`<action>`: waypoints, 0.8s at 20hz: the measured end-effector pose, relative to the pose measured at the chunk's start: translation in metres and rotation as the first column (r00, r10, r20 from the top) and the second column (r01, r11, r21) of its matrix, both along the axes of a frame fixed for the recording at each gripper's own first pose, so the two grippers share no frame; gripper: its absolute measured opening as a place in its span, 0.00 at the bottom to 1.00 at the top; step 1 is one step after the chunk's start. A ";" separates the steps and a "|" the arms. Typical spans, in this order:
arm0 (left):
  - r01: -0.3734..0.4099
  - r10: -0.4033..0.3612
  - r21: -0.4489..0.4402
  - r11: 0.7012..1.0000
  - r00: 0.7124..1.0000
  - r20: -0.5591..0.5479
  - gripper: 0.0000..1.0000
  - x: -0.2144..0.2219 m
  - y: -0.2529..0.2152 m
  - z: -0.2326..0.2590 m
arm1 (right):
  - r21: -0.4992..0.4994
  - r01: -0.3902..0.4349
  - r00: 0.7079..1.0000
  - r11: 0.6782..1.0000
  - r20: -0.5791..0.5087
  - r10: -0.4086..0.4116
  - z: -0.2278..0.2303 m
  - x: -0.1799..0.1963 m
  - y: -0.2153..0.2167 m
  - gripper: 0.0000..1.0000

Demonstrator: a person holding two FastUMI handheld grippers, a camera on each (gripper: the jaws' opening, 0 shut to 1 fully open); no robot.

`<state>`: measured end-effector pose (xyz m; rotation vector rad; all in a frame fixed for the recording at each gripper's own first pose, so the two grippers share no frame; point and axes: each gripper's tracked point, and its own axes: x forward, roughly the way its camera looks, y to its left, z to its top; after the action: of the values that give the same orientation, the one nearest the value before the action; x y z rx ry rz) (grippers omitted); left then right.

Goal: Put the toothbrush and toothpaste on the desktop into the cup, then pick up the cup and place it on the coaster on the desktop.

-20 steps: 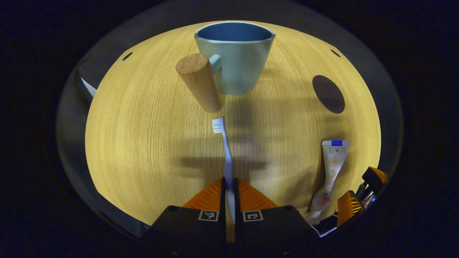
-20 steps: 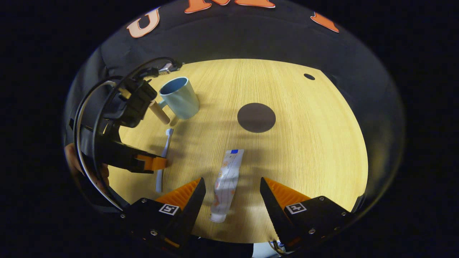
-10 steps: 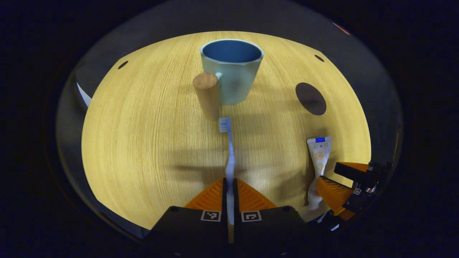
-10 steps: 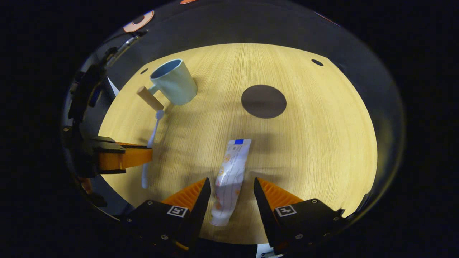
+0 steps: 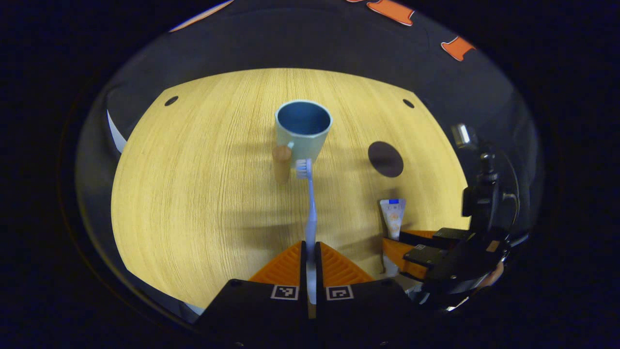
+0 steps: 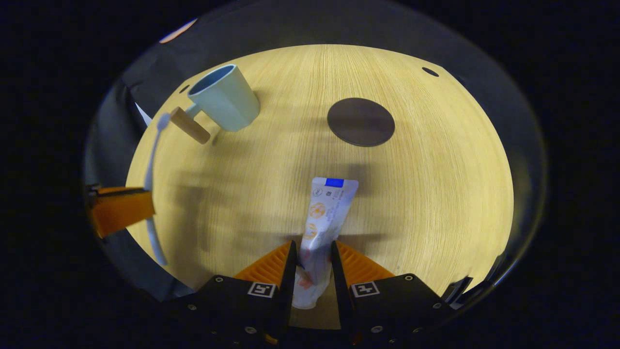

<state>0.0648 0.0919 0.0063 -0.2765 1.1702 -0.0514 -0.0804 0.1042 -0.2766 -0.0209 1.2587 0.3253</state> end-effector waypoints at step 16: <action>-0.015 0.022 -0.028 1.000 0.957 0.291 0.06 0.127 0.063 0.084 | 0.145 0.080 0.997 0.986 0.006 -0.082 0.012 0.005 0.004 0.10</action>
<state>0.1918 0.1553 0.0908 -0.2915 0.8742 -0.0876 -0.0759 0.1083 -0.2651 0.1517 1.2179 0.3450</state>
